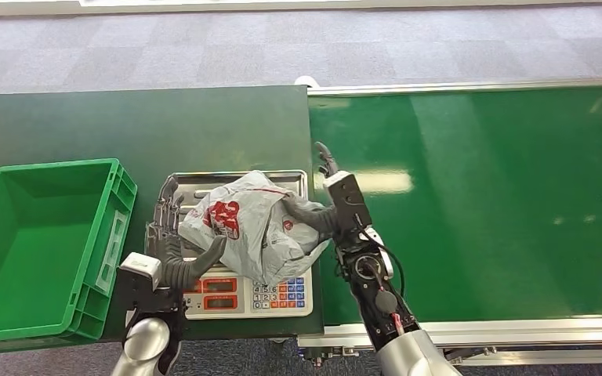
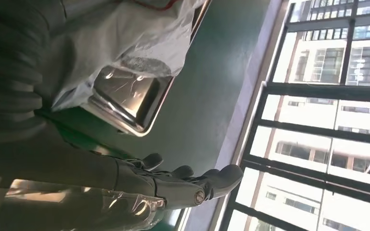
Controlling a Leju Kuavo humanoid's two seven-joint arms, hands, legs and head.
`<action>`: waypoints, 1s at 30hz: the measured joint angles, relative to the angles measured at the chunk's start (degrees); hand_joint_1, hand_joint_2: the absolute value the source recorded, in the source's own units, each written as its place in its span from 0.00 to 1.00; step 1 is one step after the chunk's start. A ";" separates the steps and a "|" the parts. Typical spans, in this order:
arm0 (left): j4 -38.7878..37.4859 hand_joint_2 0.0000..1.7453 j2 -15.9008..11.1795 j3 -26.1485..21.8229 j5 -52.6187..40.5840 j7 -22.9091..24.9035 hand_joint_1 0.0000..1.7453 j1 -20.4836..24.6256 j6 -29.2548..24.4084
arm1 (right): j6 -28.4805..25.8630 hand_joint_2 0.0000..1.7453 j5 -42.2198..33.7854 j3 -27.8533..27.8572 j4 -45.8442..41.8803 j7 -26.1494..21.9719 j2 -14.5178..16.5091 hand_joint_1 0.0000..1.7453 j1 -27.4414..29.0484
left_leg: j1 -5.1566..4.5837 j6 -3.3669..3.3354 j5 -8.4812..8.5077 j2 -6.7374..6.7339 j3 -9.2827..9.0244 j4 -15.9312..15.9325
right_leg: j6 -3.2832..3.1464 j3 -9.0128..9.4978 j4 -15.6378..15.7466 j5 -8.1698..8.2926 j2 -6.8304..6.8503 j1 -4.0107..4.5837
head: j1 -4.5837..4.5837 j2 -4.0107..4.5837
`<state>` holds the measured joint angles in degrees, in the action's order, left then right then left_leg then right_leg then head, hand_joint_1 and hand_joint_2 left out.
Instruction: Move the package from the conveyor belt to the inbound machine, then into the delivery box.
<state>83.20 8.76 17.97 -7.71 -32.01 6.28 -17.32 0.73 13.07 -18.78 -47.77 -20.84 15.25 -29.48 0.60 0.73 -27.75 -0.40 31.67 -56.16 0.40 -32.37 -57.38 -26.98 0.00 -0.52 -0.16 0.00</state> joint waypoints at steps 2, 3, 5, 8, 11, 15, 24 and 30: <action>0.72 1.00 -0.04 0.37 0.24 -0.34 0.00 0.01 -0.01 | 1.93 1.00 -2.28 1.28 -3.62 0.31 -1.39 0.00 2.47 | 0.00 0.00 -0.01 0.00 0.01 0.00 | 0.00 -0.01 0.01 0.00 0.00 0.00 | 0.00 0.00; 1.18 1.00 -0.07 0.46 0.32 -0.53 0.00 0.04 -0.02 | 2.97 1.00 -3.18 1.96 -5.49 0.39 -2.17 0.00 3.78 | 0.00 0.00 -0.01 0.00 0.01 0.00 | 0.00 -0.01 0.01 0.00 0.00 0.00 | -0.01 0.00; 2.18 1.00 -0.13 0.50 0.34 -0.88 0.00 0.19 -0.04 | 4.56 1.00 -4.00 3.15 -9.26 0.51 -3.78 0.00 6.43 | 0.00 0.00 -0.01 0.01 0.01 0.00 | 0.00 -0.01 0.01 0.00 0.00 -0.01 | 0.00 0.00; 3.80 1.00 -0.24 0.39 -0.31 -0.99 0.00 0.67 0.07 | 5.51 1.00 -3.79 4.55 -14.98 0.91 -6.07 0.00 10.66 | 0.00 0.00 -0.01 0.01 0.01 0.00 | 0.00 0.00 0.01 0.00 0.01 0.00 | 0.00 0.00; 5.08 1.00 -0.35 0.33 -2.95 0.49 0.00 1.25 0.99 | 5.50 1.00 -2.87 5.60 -20.46 1.30 -7.81 0.00 15.48 | 0.00 0.00 -0.01 0.01 0.01 0.01 | 0.00 0.00 0.01 0.00 0.01 0.00 | -0.01 0.00; 5.03 1.00 -0.47 0.48 -9.50 6.78 0.00 2.93 3.97 | 5.94 1.00 0.14 5.75 -26.66 1.43 -9.00 0.00 21.43 | 0.00 0.00 -0.02 0.00 0.02 0.01 | 0.00 -0.01 0.01 -0.01 0.01 0.00 | -0.01 0.00; -5.78 1.00 -0.42 2.04 -30.29 24.47 0.00 10.05 9.96 | 6.92 1.00 8.70 2.66 -35.06 1.19 -9.29 0.00 27.98 | 0.00 0.00 -0.01 -0.04 -0.02 0.01 | 0.00 0.03 0.01 0.00 0.00 0.00 | -0.01 0.00; -14.20 1.00 0.30 2.63 -40.74 30.23 0.00 14.34 9.99 | 6.46 1.00 12.10 -0.36 -38.81 1.49 -9.16 0.00 29.08 | 0.00 0.00 -0.01 -0.02 -0.02 0.01 | 0.00 0.04 0.01 0.00 0.00 0.00 | -0.01 0.00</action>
<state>69.00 9.05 20.59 -48.45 -1.78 20.62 -7.32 7.20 25.17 -19.14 -86.58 -19.34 6.09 -0.39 0.60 0.73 -27.76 -0.42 31.65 -56.15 0.40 -32.33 -57.37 -26.97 0.00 -0.53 -0.17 0.00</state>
